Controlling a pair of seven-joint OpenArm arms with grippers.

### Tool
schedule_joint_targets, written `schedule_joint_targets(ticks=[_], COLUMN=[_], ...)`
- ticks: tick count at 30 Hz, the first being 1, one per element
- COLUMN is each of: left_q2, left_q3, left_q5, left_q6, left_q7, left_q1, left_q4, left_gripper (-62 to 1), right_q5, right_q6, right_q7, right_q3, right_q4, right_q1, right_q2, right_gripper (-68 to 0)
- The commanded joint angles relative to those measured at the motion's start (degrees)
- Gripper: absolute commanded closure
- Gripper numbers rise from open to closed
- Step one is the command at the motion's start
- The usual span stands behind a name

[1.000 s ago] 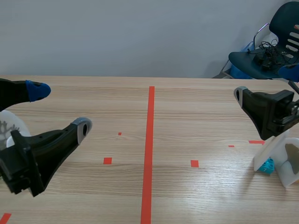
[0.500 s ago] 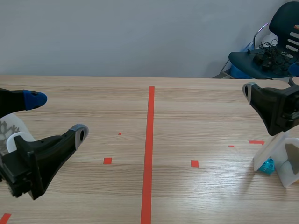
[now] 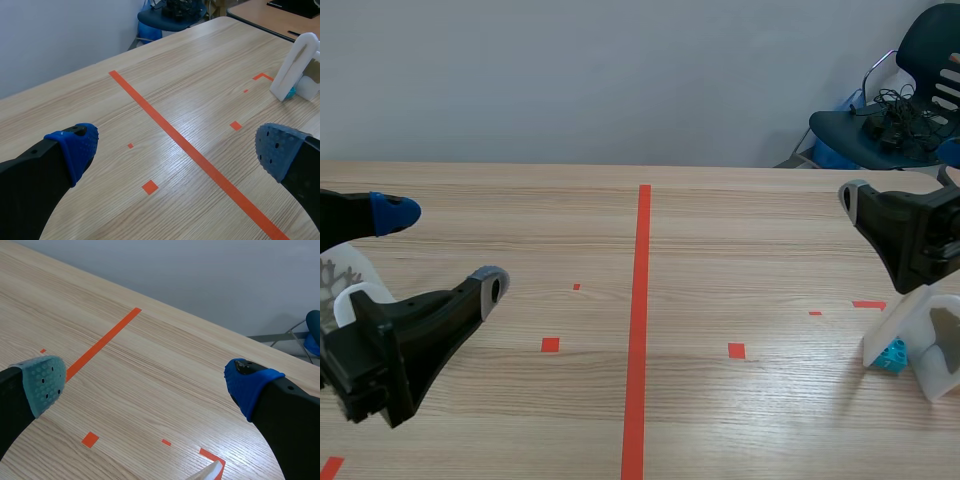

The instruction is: Do the leaf sorting experiment

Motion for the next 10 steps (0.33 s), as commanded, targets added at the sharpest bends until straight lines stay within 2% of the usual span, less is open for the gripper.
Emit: schedule_joint_targets(ticks=[1,10], left_q2=[-0.2,-0.2], left_q3=[0.11,0.11], left_q5=[-0.57,-0.57], left_q6=[0.28,0.28], left_q7=[-1.01,-1.01], left_q1=[-0.17,-0.17], left_q4=[-0.02,-0.02], left_gripper=[-62.3,-62.3], right_q5=[0.85,1.53], right_q6=[-0.02,-0.02], right_q7=[0.63,0.68], right_q3=[0.22,0.22], right_q4=[0.22,0.22], right_q1=[0.74,0.74], right_q2=[0.79,0.79], right_gripper=[-67.9,-67.9])
